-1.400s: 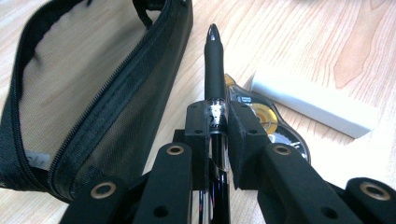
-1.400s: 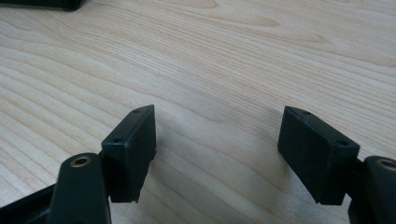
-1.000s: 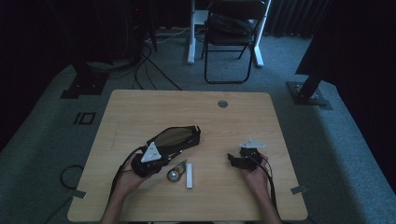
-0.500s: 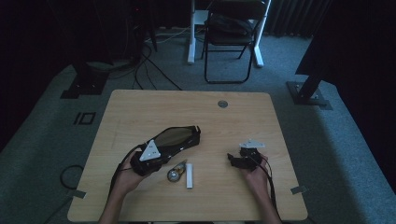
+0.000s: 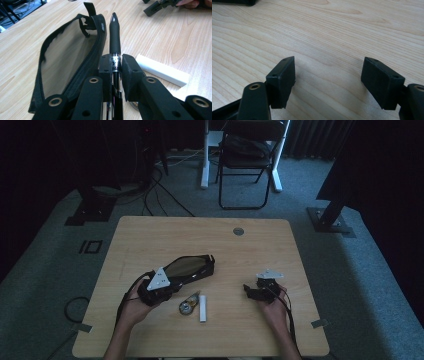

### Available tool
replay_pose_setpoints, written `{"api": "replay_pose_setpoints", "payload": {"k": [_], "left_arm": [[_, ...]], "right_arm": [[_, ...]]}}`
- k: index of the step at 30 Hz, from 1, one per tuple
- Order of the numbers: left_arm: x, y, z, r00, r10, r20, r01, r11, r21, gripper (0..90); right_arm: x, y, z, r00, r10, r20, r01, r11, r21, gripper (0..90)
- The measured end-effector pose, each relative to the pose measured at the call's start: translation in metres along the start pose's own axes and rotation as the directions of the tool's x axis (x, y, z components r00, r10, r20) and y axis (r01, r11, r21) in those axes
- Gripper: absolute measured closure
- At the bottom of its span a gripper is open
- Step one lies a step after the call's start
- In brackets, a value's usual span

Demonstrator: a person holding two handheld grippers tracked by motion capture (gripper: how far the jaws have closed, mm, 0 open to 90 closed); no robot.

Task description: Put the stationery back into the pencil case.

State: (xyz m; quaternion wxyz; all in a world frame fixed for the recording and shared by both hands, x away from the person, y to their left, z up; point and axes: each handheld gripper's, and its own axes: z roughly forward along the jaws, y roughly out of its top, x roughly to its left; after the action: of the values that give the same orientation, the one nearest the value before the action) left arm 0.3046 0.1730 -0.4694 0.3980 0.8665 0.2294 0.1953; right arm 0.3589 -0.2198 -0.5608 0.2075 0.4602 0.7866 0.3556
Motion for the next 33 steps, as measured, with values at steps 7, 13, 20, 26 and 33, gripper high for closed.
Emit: {"api": "replay_pose_setpoints", "payload": {"k": [7, 13, 20, 26, 33], "left_arm": [[0.005, 0.004, -0.004, 0.9999, 0.0, -0.015, 0.0, 0.9999, -0.011, 79.4], [0.009, 0.008, -0.007, 0.9996, 0.007, -0.026, -0.007, 0.9998, -0.019, 79.4], [0.014, 0.014, -0.008, 0.9993, 0.01, -0.036, -0.011, 0.9996, -0.025, 79.4], [0.019, 0.016, -0.008, 0.9989, 0.008, -0.046, -0.009, 0.9996, -0.028, 79.4], [0.023, 0.021, -0.008, 0.9985, 0.011, -0.054, -0.013, 0.9994, -0.032, 79.4]], "right_arm": [[0.0, 0.0, 0.0, 1.0, 0.0, 0.0, 0.0, 1.0, 0.0, 27.5], [0.0, 0.0, 0.0, 1.0, 0.0, 0.0, 0.0, 1.0, 0.0, 27.5], [0.0, 0.0, 0.0, 1.0, 0.0, 0.0, 0.0, 1.0, 0.0, 27.5], [0.0, 0.0, 0.0, 1.0, 0.0, 0.0, 0.0, 1.0, 0.0, 27.5], [0.0, 0.0, 0.0, 1.0, 0.0, 0.0, 0.0, 1.0, 0.0, 27.5]]}}
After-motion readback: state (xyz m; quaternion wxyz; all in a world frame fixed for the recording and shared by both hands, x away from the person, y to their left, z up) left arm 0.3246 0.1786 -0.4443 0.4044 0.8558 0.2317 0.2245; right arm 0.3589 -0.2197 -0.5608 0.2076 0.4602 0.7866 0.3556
